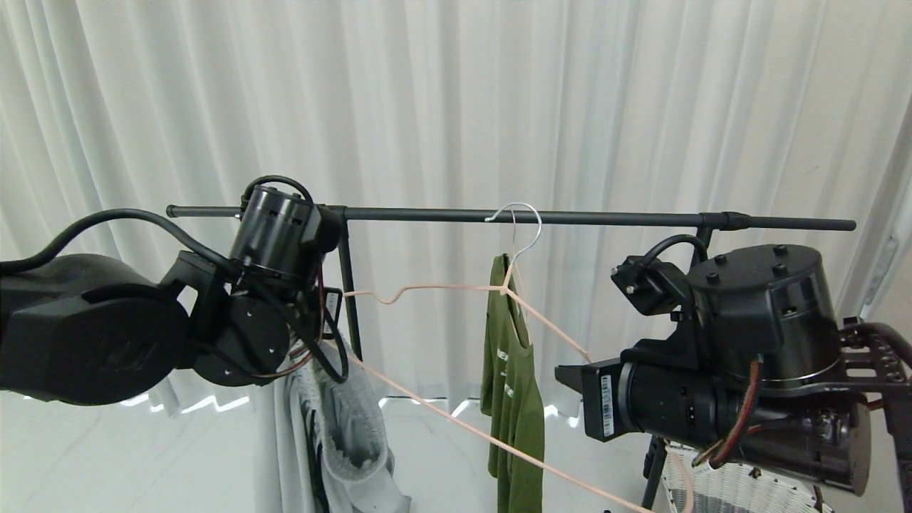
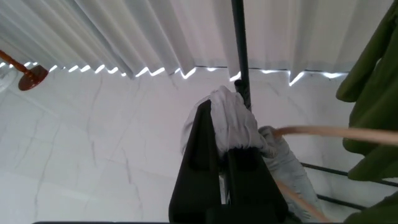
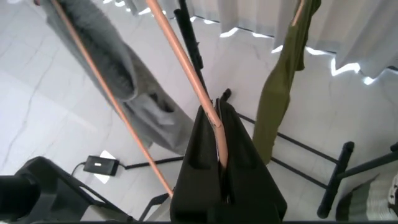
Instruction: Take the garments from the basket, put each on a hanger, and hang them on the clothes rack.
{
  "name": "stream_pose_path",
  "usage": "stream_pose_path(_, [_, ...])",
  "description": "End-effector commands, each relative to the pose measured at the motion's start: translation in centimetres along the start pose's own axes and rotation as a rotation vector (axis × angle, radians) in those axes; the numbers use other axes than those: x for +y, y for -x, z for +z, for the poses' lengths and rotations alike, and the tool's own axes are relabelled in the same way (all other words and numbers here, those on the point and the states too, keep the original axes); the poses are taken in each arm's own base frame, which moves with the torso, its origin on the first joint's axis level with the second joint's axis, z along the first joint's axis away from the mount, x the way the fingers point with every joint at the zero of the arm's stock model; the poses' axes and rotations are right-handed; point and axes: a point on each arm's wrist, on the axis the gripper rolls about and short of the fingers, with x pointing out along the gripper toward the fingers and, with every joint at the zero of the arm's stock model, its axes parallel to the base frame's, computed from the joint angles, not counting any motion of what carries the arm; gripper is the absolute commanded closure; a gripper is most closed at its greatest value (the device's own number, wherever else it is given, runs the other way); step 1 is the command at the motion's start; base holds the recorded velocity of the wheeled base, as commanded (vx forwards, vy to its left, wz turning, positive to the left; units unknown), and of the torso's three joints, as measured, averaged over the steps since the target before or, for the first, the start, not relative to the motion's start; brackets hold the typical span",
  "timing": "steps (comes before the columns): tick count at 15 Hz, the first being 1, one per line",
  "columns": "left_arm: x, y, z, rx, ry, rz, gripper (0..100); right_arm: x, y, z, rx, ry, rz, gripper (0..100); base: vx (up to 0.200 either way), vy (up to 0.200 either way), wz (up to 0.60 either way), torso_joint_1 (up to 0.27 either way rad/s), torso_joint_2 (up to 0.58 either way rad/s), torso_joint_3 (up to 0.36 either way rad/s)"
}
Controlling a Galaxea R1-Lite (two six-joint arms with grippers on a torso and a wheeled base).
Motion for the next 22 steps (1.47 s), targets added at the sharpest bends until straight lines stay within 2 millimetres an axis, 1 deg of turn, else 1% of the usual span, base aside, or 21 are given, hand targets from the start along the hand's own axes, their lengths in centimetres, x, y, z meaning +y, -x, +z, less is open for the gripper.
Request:
stream_pose_path(1, [-0.6,-0.6,0.3,0.005,-0.003,0.002,100,0.8,0.9,-0.3,-0.001,0.01,0.039,100,0.0,0.0,0.0,0.0,0.0,0.0])
stream_pose_path(3, [-0.6,-0.6,0.4,0.002,-0.001,0.002,100,1.8,1.2,-0.9,0.018,0.018,0.076,100,0.0,0.0,0.0,0.0,0.0,0.0])
stream_pose_path(5, [-0.7,-0.7,0.6,-0.002,0.014,0.002,100,2.6,1.0,-1.7,0.047,0.009,0.099,100,0.0,0.0,0.0,0.0,0.0,0.0])
stream_pose_path(9, [-0.7,-0.6,0.7,-0.005,0.03,-0.001,100,2.8,-1.1,-2.5,0.091,-0.028,0.074,100,0.0,0.0,0.0,0.0,0.0,0.0])
stream_pose_path(12, [-0.6,-0.5,0.7,-0.008,0.051,0.0,100,2.1,-2.6,-2.4,0.092,-0.057,0.025,100,0.0,0.0,0.0,0.0,0.0,0.0])
stream_pose_path(17, [-0.2,-0.1,0.8,-0.014,0.057,-0.001,100,1.1,-3.2,-2.0,0.085,-0.089,-0.014,100,0.0,0.0,0.0,0.0,0.0,0.0])
stream_pose_path(19, [-0.3,0.0,0.8,-0.015,0.056,-0.002,100,0.7,-3.3,-1.6,0.072,-0.102,-0.028,100,0.0,0.0,0.0,0.0,0.0,0.0])
stream_pose_path(20, [-0.2,0.0,0.7,-0.013,0.056,-0.001,100,0.1,-3.4,-0.8,0.037,-0.115,-0.061,100,0.0,0.0,0.0,0.0,0.0,0.0])
stream_pose_path(22, [-0.3,0.1,0.7,-0.014,0.05,-0.004,100,0.0,-3.3,-0.1,0.009,-0.12,-0.072,100,0.0,0.0,0.0,0.0,0.0,0.0])
